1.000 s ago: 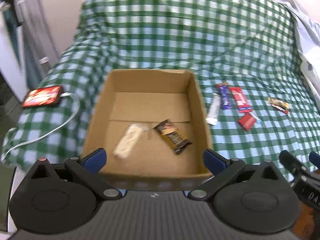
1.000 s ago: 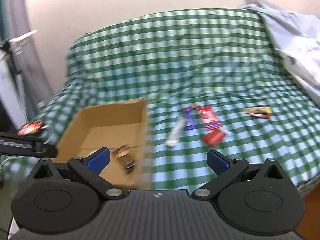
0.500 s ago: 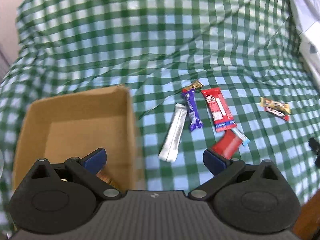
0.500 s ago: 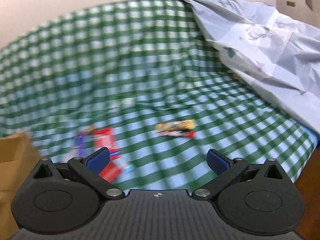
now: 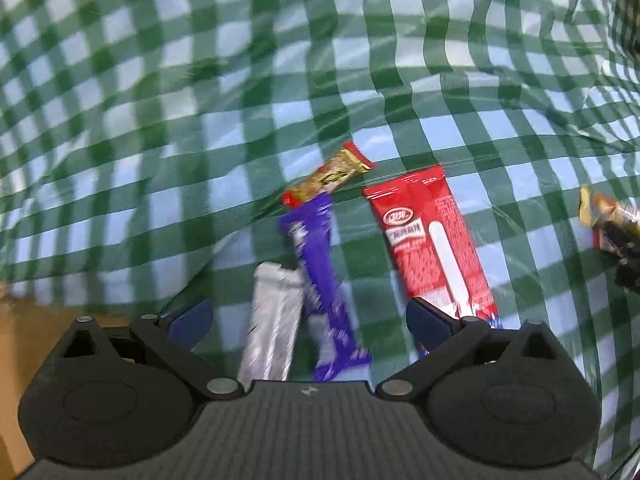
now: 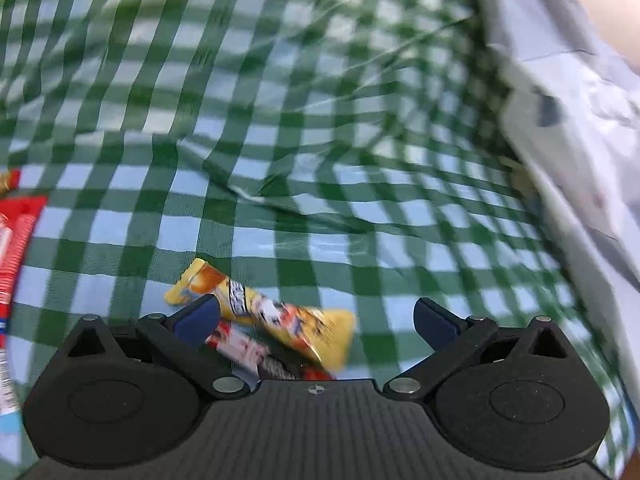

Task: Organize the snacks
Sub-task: 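Grasp the purple chocolate bar with left tool while right tool grasps yellow stick snack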

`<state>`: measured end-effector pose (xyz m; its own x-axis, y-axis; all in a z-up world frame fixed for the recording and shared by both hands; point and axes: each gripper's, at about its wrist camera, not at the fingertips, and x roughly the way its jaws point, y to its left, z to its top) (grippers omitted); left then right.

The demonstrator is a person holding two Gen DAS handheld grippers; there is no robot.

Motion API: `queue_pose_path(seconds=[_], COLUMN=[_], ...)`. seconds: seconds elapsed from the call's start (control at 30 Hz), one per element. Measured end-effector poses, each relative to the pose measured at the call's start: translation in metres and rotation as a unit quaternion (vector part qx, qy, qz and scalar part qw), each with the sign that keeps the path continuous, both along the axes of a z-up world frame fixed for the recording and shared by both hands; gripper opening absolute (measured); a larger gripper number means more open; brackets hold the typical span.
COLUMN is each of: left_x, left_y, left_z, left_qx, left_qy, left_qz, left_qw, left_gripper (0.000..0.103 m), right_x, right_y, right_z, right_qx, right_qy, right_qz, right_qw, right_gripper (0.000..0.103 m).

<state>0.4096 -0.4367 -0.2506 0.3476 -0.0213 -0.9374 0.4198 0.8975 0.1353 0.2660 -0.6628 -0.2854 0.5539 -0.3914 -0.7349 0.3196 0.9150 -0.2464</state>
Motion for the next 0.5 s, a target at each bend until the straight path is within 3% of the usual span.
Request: queue_pose_path(seconds=[0.23, 0.3, 0.33, 0.37, 0.4, 0.43, 0.47, 0.5], left_x=[0.024, 0.025, 0.024, 0.024, 0.025, 0.025, 0.023, 0.021], left_y=[-0.010, -0.010, -0.011, -0.010, -0.009, -0.008, -0.007, -0.006], left_z=[-0.018, -0.017, -0.015, -0.014, -0.014, -0.014, -0.013, -0.010], left_qx=[-0.008, -0.019, -0.019, -0.020, -0.023, -0.029, -0.032, -0.034], left_qy=[0.012, 0.008, 0.006, 0.008, 0.017, 0.027, 0.028, 0.022], left_qz=[-0.006, -0.004, -0.004, -0.005, -0.006, -0.004, -0.004, -0.007], left_qw=[0.9999, 0.9998, 0.9998, 0.9998, 0.9996, 0.9992, 0.9991, 0.9992], left_gripper=[0.102, 0.092, 0.068, 0.038, 0.022, 0.015, 0.015, 0.015], right_x=[0.018, 0.016, 0.015, 0.012, 0.010, 0.004, 0.003, 0.001], right_y=[-0.011, -0.010, -0.010, -0.007, -0.005, -0.002, 0.002, 0.008], right_z=[-0.016, -0.015, -0.014, -0.012, -0.010, -0.008, -0.007, -0.006], right_qx=[0.043, 0.048, 0.051, 0.052, 0.055, 0.058, 0.056, 0.046], right_qy=[-0.015, -0.020, -0.022, -0.024, -0.026, -0.026, -0.023, -0.019], right_qz=[0.011, 0.018, 0.022, 0.025, 0.030, 0.034, 0.038, 0.041], right_qw=[0.999, 0.998, 0.998, 0.998, 0.998, 0.997, 0.997, 0.998], right_gripper=[0.100, 0.094, 0.092, 0.080, 0.059, 0.047, 0.031, 0.026])
